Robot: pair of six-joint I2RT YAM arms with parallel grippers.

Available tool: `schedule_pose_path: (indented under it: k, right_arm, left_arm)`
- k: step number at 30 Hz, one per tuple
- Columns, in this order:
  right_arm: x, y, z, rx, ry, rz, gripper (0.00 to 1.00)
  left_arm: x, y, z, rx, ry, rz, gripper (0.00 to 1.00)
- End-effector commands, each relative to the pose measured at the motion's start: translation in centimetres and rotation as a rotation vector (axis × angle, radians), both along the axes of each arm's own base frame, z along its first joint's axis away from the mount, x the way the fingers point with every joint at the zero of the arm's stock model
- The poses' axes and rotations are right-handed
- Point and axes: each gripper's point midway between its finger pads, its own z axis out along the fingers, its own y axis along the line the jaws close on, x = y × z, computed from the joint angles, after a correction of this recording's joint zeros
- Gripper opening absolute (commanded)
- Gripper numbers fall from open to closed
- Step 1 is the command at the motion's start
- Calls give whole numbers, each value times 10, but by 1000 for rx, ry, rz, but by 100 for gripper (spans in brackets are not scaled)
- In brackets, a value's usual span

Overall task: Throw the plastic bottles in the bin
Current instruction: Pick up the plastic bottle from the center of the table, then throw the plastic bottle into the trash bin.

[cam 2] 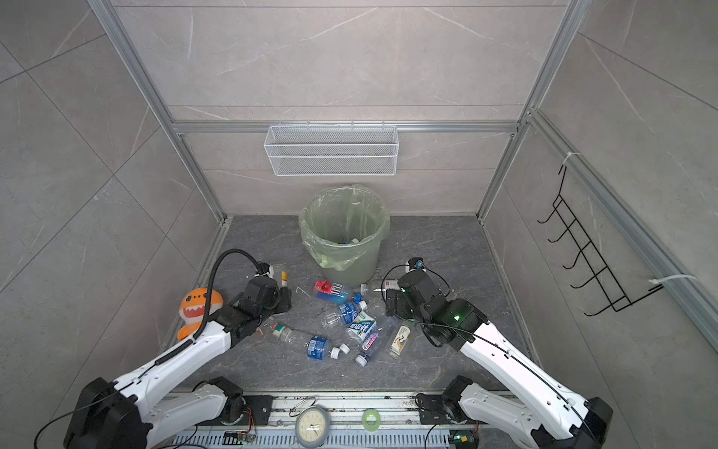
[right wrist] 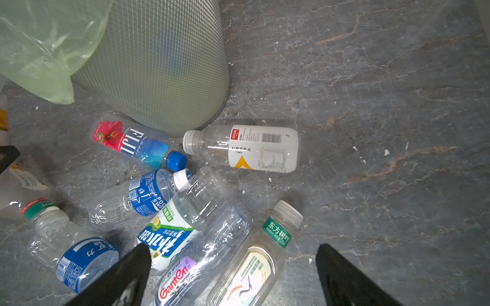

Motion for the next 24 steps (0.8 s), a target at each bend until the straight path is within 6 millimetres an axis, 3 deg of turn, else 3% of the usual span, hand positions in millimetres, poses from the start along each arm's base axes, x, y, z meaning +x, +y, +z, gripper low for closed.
schedule_pose_path:
  k: [1, 6, 11, 19, 24]
  right_arm:
    - [3, 0, 2, 6, -55, 21, 100]
    - [2, 0, 0, 17, -90, 40, 100]
    - [1, -1, 1, 24, -116, 46, 100]
    - [0, -2, 4, 38, -135, 45, 100]
    - [0, -1, 7, 46, -136, 45, 100]
  left_arm:
    - [-8, -11, 10, -50, -62, -98, 35]
    - [-24, -23, 23, -136, -150, -207, 35]
    - [-34, -30, 52, -189, -254, -281, 36]
    - [-38, -45, 111, -256, -378, -370, 37]
    - [-28, -58, 163, -268, -460, -412, 37]
